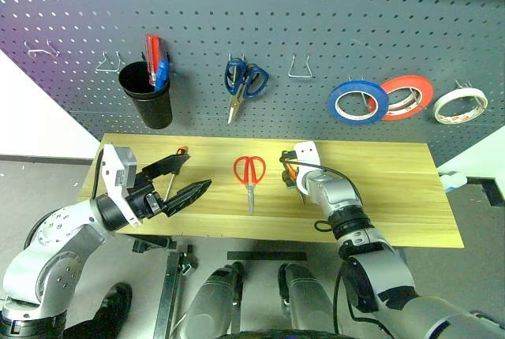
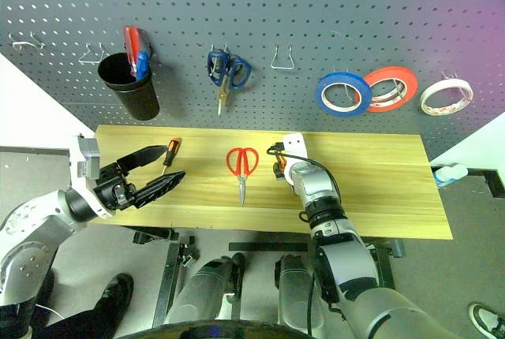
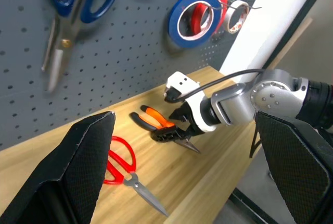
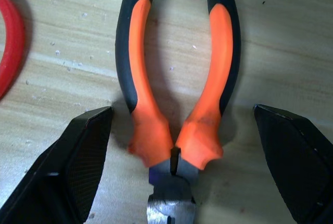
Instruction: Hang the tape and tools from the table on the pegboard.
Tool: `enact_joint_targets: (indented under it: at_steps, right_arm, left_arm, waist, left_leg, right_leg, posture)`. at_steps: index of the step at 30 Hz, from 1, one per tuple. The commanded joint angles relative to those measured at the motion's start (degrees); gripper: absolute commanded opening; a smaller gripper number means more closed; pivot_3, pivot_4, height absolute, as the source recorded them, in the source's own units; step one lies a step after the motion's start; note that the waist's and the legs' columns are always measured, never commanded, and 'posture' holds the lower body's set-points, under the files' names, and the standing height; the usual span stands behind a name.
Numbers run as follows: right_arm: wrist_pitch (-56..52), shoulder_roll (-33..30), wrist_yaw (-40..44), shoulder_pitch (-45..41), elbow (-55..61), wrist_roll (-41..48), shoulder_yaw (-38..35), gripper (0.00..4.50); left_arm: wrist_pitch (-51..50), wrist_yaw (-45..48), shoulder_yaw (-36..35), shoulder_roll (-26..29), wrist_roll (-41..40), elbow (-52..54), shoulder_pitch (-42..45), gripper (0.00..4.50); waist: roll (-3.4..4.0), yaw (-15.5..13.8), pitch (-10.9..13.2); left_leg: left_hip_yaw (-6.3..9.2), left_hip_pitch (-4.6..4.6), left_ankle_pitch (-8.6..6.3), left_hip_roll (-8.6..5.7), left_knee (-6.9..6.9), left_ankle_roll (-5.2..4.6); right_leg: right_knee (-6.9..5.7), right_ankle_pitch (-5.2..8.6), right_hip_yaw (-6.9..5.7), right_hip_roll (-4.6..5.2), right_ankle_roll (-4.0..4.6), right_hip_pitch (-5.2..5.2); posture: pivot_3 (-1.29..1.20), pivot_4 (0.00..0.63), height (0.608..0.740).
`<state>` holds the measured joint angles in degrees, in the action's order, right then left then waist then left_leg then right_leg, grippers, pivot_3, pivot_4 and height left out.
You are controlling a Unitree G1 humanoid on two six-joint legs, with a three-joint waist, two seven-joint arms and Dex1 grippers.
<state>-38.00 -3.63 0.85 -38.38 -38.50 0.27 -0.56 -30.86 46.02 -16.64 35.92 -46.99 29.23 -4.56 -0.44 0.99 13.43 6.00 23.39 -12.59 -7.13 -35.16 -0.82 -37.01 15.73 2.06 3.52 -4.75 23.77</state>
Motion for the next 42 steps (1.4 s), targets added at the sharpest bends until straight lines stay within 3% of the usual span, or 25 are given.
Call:
enact_joint_targets:
  at_steps: [1, 6, 18, 30, 42]
  right_arm:
    - [-0.3, -0.3, -0.3, 0.4, -0.1, -0.6, 0.2, 3.58]
    - [-0.1, -0.5, 1.0, 1.2, 0.5, -1.5, 2.2, 2.16]
    - [1.9, -0.1, 4.9, 2.3, 3.3, 0.3, 1.7, 2.12]
    - [7.9, -3.6, 21.9, 16.3, 25.7, 9.6, -0.5, 2.12]
    - [15.1, -3.0, 30.9, 25.1, 41.5, 21.6, -4.1, 2.12]
  left_arm:
    - [0.7, 0.3, -1.6, 0.7, -0.9, 1.9, -0.5, 4.5]
    - [0.9, 0.4, -1.6, 0.6, -0.8, 1.7, -0.4, 4.5]
    - [0.6, 0.0, -1.3, 0.2, -1.2, 0.5, 0.9, 4.5]
    - [3.3, 1.8, 0.3, 0.1, 1.9, -4.5, 4.8, 4.5]
    - [6.8, 4.4, 3.7, -2.0, 5.1, -11.1, 10.7, 4.5]
  waist:
    - [-0.01, -0.1, 0.2]
    - [-0.11, -0.1, 0.4]
    - [-0.34, -0.1, 0.8]
    - [-0.33, -0.2, 0.8]
    - [-0.35, 0.2, 0.5]
  left_leg:
    - [0.0, 0.0, 0.0, 0.0, 0.0, 0.0]
    - [0.0, 0.0, 0.0, 0.0, -0.01, 0.0]
    - [0.01, 0.01, -0.01, 0.01, 0.02, 0.01]
    - [0.02, 0.7, 0.06, 0.0, 0.06, 0.11]
    - [0.11, 0.75, 0.37, 0.0, 0.03, 0.63]
  right_leg:
    - [0.0, 0.01, 0.0, 0.0, 0.01, 0.0]
    - [0.0, 0.02, 0.0, 0.01, 0.04, 0.0]
    - [0.04, 0.03, -0.01, 0.01, 0.05, 0.01]
    - [0.02, -0.08, -0.05, 0.0, -0.13, 0.74]
    - [-0.11, -0.16, -0.19, -0.02, -0.06, 0.79]
  posture:
    - [0.06, 0.288, 0.74]
    - [0.05, 0.29, 0.74]
    - [0.05, 0.283, 0.74]
    - [0.0, 0.228, 0.74]
    - [-0.07, 0.143, 0.74]
